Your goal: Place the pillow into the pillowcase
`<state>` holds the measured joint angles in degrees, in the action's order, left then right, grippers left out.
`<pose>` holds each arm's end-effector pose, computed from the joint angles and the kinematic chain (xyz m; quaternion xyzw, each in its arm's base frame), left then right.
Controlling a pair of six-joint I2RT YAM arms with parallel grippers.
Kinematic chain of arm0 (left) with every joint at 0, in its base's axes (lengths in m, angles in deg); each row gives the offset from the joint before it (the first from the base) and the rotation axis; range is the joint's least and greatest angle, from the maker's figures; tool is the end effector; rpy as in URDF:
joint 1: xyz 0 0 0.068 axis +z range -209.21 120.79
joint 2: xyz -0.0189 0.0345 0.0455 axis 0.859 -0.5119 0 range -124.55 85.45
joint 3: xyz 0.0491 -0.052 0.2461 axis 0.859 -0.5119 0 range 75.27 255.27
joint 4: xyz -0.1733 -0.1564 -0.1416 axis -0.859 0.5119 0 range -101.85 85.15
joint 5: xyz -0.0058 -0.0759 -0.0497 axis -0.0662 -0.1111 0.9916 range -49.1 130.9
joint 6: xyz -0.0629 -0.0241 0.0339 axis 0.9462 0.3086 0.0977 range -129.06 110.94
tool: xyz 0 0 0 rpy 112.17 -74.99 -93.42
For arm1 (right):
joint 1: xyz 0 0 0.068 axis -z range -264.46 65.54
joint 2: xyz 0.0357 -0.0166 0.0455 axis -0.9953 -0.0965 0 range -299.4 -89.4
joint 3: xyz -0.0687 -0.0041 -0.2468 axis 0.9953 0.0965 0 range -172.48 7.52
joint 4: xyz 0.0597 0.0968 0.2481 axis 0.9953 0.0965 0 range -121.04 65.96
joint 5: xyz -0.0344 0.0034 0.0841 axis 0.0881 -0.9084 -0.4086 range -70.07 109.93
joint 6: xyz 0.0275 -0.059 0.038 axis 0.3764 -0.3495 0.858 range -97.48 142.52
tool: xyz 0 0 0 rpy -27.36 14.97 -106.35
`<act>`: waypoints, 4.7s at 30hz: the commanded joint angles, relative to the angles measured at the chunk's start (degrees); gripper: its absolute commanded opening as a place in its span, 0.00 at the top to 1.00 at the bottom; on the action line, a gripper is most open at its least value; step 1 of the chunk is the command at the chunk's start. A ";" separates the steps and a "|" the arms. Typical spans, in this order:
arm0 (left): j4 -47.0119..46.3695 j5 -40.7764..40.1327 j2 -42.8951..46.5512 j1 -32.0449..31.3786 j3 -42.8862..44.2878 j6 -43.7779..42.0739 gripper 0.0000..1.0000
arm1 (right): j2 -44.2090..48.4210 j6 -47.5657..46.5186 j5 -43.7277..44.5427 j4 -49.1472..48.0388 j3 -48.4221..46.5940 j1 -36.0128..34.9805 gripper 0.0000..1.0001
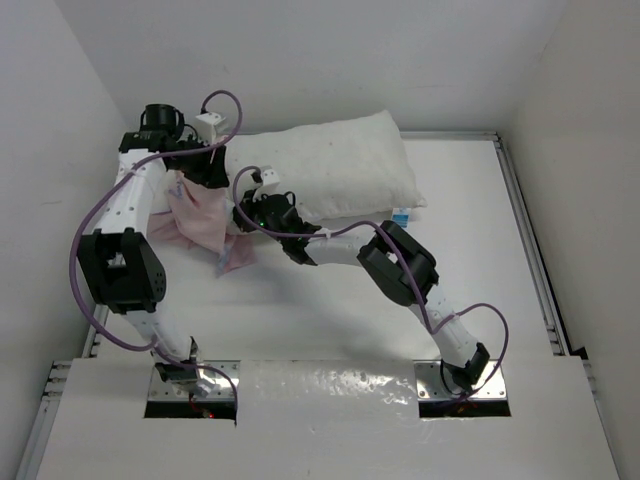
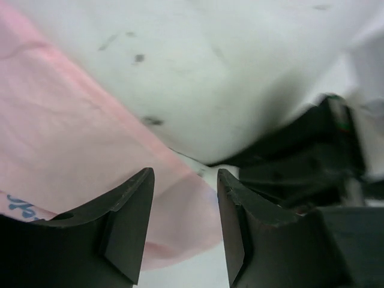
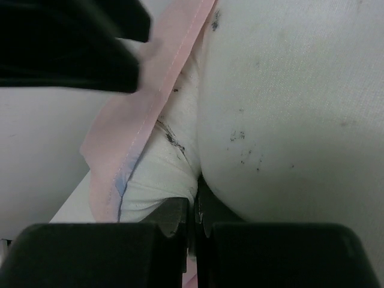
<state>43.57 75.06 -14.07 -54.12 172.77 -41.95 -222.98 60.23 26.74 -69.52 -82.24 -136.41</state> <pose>0.3899 -0.0011 0.3011 0.3003 0.8709 -0.1794 0.3451 0.3473 0.4314 0.1448 -0.0518 0.7373 0.4428 0.5077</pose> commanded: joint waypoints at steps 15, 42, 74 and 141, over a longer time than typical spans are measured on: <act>-20.08 -5.77 -3.93 -2.45 -4.68 17.24 1.00 | 2.01 0.52 -0.57 -0.28 3.10 0.18 1.00; -7.38 15.33 -1.02 -4.38 12.97 7.07 1.00 | 6.22 -0.53 4.62 -6.59 1.60 1.13 1.00; -8.83 -20.17 -2.16 -3.15 -0.89 11.53 0.49 | -2.39 -4.40 1.98 -7.49 -6.66 1.05 1.00; -21.57 7.59 -4.54 -2.62 -10.57 16.44 1.00 | 22.90 -23.11 3.12 -6.10 25.06 2.55 0.01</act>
<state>27.03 83.40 -18.01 -56.55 163.06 -28.29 -206.06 44.17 30.28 -78.46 -60.45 -134.02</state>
